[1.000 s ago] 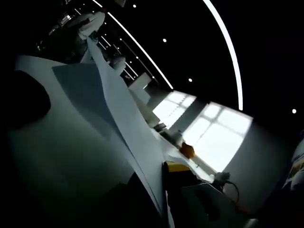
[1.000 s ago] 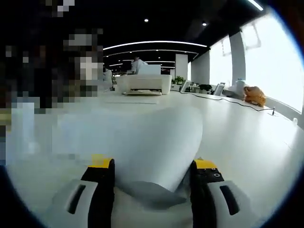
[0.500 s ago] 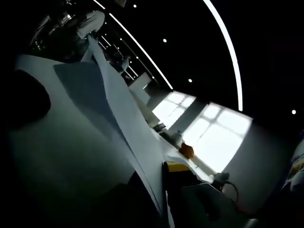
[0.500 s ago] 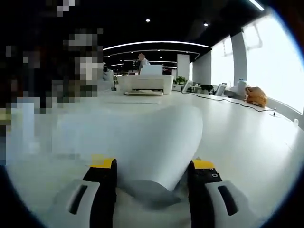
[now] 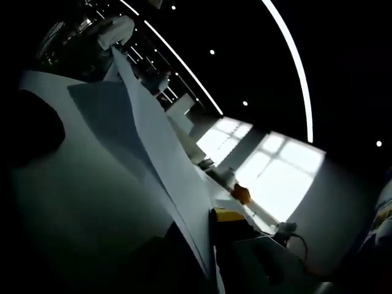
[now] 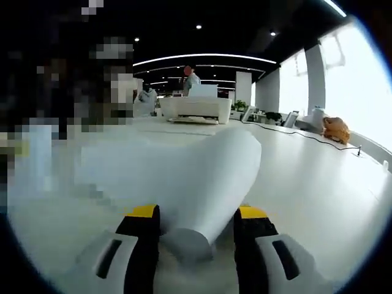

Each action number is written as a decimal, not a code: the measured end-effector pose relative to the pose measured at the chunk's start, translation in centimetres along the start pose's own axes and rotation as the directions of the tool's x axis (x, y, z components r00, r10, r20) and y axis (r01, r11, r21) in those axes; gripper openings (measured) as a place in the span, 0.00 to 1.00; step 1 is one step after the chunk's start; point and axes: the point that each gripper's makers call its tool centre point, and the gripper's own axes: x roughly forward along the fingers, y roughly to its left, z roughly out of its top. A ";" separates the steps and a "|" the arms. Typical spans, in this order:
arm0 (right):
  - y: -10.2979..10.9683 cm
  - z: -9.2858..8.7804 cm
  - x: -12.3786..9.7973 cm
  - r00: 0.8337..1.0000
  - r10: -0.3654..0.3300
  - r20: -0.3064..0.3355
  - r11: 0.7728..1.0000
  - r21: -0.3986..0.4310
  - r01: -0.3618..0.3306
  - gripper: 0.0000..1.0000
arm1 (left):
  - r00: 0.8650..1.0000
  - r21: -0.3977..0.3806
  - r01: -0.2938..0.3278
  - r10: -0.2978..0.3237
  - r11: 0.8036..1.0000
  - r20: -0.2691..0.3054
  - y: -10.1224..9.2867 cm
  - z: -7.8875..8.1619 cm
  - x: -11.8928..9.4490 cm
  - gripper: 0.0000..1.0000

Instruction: Organize the stack of printing papers by aligning and flattening the scattered papers on the table

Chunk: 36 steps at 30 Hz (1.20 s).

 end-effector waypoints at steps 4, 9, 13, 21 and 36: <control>0.2 0.1 0.1 1.000 0.002 0.004 1.000 -0.028 -0.002 0.39 | 1.000 0.001 -0.003 0.003 1.000 -0.003 0.1 0.0 0.1 0.07; 0.4 0.3 0.1 1.000 0.004 0.013 0.997 -0.082 -0.003 0.37 | 1.000 -0.004 -0.002 0.002 1.000 -0.006 0.2 0.0 0.1 0.07; 0.6 0.7 -0.1 1.000 -0.014 0.026 0.985 -0.173 0.018 0.37 | 1.000 -0.005 -0.002 0.002 1.000 -0.008 0.3 0.1 0.1 0.07; 1.7 1.4 -0.3 0.999 -0.019 0.050 0.939 -0.342 0.035 0.30 | 1.000 -0.007 0.000 0.000 1.000 -0.010 0.5 0.3 0.2 0.07; 3.4 1.7 -0.5 0.997 -0.046 0.063 0.811 -0.580 0.074 0.14 | 1.000 -0.004 0.003 -0.003 1.000 -0.005 0.8 0.6 0.1 0.07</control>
